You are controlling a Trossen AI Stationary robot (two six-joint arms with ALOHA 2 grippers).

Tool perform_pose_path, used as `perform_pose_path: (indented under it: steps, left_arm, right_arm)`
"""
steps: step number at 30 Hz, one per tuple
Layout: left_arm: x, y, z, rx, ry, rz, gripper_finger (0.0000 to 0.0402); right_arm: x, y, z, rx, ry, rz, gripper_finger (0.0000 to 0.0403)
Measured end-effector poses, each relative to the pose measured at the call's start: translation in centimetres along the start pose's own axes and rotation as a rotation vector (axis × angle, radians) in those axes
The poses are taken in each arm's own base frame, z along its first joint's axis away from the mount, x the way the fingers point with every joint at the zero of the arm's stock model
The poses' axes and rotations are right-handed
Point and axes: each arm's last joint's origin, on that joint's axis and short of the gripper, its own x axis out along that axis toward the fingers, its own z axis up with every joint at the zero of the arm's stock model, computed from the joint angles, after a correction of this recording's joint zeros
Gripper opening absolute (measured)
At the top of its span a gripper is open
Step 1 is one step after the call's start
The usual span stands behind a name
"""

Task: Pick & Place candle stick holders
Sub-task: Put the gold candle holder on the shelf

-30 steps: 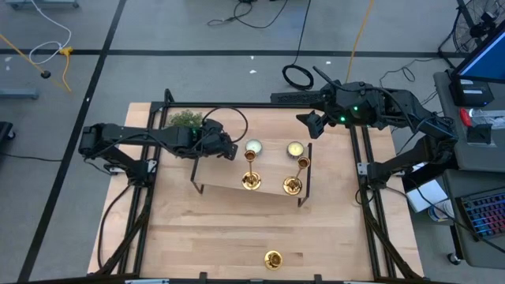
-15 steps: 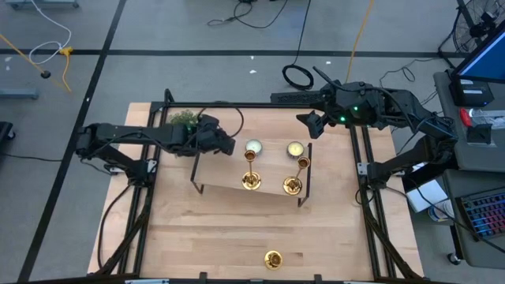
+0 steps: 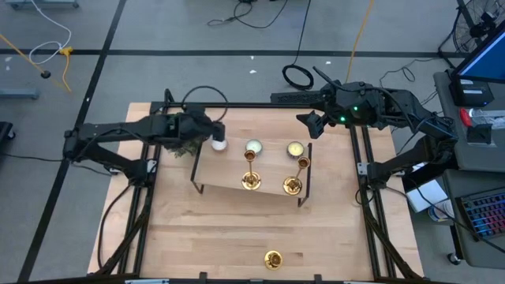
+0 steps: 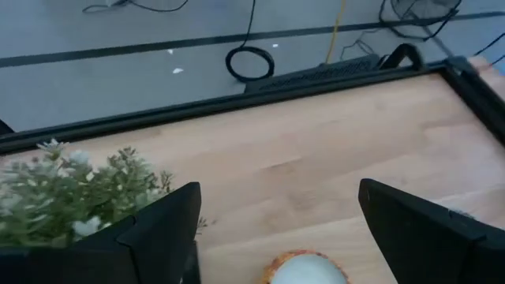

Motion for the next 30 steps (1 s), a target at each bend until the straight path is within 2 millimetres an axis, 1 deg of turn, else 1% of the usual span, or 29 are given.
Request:
perform_pose_path:
  steps: [3, 7, 11, 18, 24, 30]
  left_arm:
    - [-0.9, 0.2, 0.6, -0.020, -0.025, -0.047, 0.0351]
    - [-2.7, 0.3, 1.3, -0.043, -0.057, -0.168, 0.0351]
    - [-4.6, 0.4, 1.7, -0.054, -0.076, -0.285, 0.0351]
    - [-7.4, 1.2, 1.3, -0.026, -0.038, -0.419, 0.0351]
    - [-8.9, 1.6, 0.3, 0.069, 0.083, -0.537, 0.0351]
    - [-10.3, 1.2, -1.1, 0.160, 0.213, -0.679, 0.0351]
  right_arm:
    - [0.0, 0.0, 0.0, -0.004, 0.000, 0.000, 0.0325]
    - [0.0, 0.0, 0.0, -0.006, 0.001, 0.000, 0.0325]
    - [-0.1, 0.2, -0.1, -0.023, 0.004, 0.009, 0.0325]
    - [-0.8, 0.7, -0.2, -0.020, -0.025, 0.057, 0.0325]
    - [-2.4, 1.8, 0.8, 0.023, -0.164, 0.195, 0.0325]
    - [-4.4, 3.4, 2.3, 0.073, -0.361, 0.385, 0.0325]
